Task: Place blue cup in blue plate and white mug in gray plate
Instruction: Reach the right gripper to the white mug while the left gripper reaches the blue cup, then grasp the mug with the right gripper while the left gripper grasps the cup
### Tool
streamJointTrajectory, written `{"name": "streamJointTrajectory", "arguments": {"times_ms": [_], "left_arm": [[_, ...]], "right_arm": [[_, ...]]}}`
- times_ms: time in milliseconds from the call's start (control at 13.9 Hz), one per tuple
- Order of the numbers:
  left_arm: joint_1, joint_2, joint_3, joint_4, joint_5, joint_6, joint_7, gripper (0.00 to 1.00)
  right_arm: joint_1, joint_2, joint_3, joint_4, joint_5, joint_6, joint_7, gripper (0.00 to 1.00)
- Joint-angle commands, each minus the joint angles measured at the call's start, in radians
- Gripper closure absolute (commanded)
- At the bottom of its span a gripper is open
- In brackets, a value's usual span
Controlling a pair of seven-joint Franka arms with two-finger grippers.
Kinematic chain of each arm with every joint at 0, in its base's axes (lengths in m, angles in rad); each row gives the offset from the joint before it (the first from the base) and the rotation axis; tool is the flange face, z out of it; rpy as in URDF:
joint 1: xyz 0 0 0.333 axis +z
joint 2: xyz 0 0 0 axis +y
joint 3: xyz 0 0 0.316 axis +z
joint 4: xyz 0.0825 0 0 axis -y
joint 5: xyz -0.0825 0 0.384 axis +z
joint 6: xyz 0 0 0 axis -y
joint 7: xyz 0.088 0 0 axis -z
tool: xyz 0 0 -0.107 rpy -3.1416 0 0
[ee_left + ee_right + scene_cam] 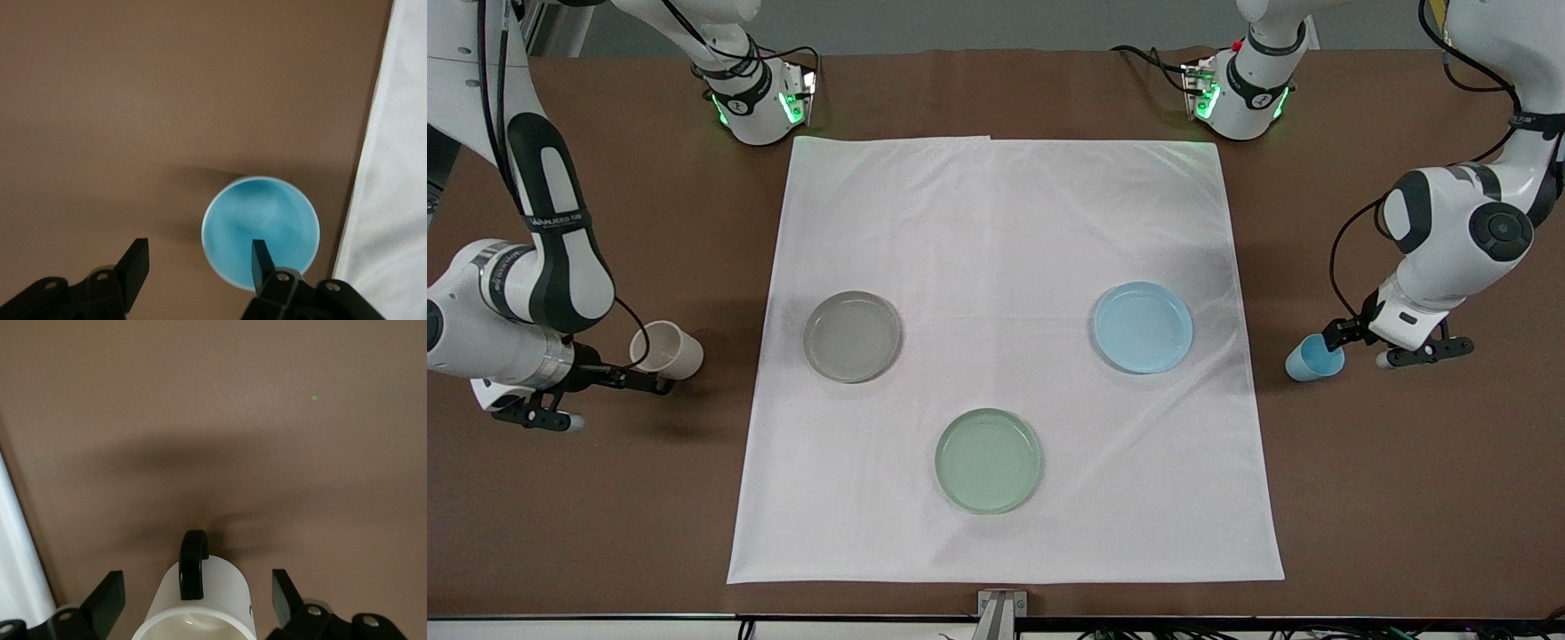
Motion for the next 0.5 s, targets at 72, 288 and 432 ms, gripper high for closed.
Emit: {"name": "streamJointTrajectory", "arguments": {"times_ms": [72,288,432], "left_arm": [[0.008,0.095,-0.008,0.081,0.003,0.0,-0.008,0.52],[0.006,0.105,-0.008,0.084,0.003,-0.002,-0.008,0.91],[0.003,0.096,-0.014,0.084,0.003,-0.005,-0.003,1.0]], "right_arm": [[0.001,0.027,0.006,-0.018,0.009,0.007,0.005,0.1],[0.003,0.03,0.007,-0.032,0.009,0.005,0.003,0.19],[0.004,0.03,0.007,-0.032,0.009,-0.002,0.0,0.36]]}}
